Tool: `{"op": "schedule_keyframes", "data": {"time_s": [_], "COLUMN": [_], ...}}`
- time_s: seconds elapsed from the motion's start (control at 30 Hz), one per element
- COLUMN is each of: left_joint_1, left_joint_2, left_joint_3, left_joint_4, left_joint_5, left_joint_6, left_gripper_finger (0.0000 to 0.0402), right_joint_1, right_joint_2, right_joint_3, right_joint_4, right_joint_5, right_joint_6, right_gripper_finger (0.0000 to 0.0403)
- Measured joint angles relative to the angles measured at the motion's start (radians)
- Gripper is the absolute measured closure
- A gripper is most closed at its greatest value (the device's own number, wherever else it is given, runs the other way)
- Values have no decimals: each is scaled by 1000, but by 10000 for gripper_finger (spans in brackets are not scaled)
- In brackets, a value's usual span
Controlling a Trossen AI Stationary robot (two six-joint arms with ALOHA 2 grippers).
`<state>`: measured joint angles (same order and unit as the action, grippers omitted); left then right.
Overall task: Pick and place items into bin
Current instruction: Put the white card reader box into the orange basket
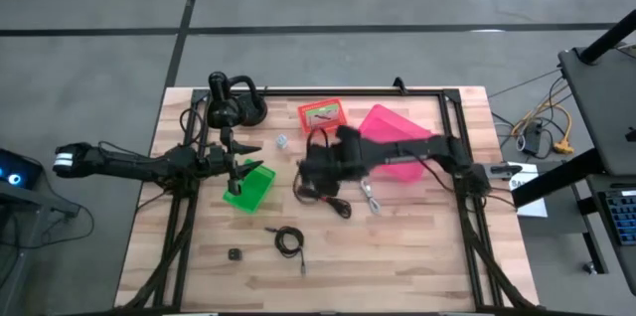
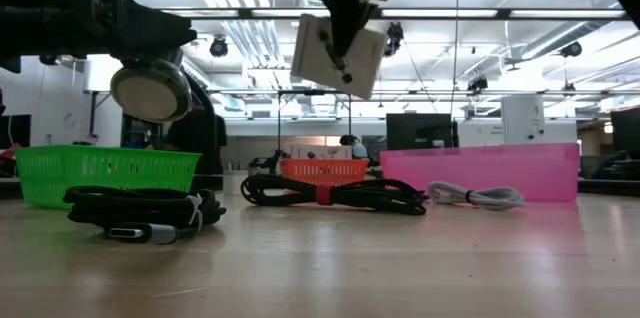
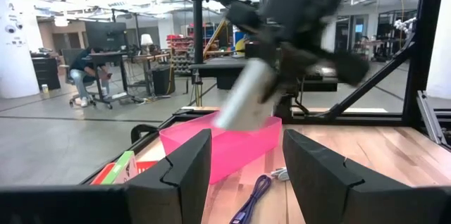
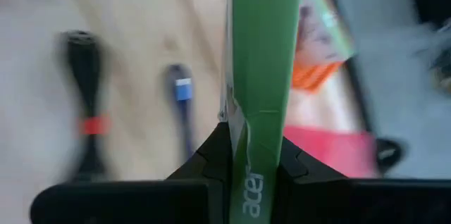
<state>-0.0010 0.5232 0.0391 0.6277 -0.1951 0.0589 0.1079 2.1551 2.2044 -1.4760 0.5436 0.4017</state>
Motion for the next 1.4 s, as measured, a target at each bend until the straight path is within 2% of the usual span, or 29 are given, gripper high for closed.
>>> {"op": "schedule_keyframes", "data": {"time_s": [0.27,0.37,0.5,0.63,0.8,0.9,1.4], "left_joint_1": [0,1,1,1,1,1,1], "left_joint_2": [0,0,0,0,0,0,0], "left_joint_3": [-1,-3,-3,-4,-4,-4,-5], "left_joint_4": [-1,-1,-1,-1,-1,-1,-1], "left_joint_5": [0,0,0,0,0,0,0], "left_joint_6": [0,0,0,0,-1,-2,-3], "left_gripper_finger": [240,240,240,240,240,240,240], "right_joint_1": [-224,-302,-387,-432,-449,-450,-474], "right_joint_2": [1,1,2,2,2,2,7], "right_joint_3": [-1,-1,-1,-1,-1,-1,-41], "right_joint_4": [125,202,267,260,261,261,255], "right_joint_5": [-13,-120,-278,-310,-428,-440,-522], "right_joint_6": [-498,-673,-793,-883,-990,-1034,-1085], "right_gripper_finger": [371,371,371,371,371,371,371]}}
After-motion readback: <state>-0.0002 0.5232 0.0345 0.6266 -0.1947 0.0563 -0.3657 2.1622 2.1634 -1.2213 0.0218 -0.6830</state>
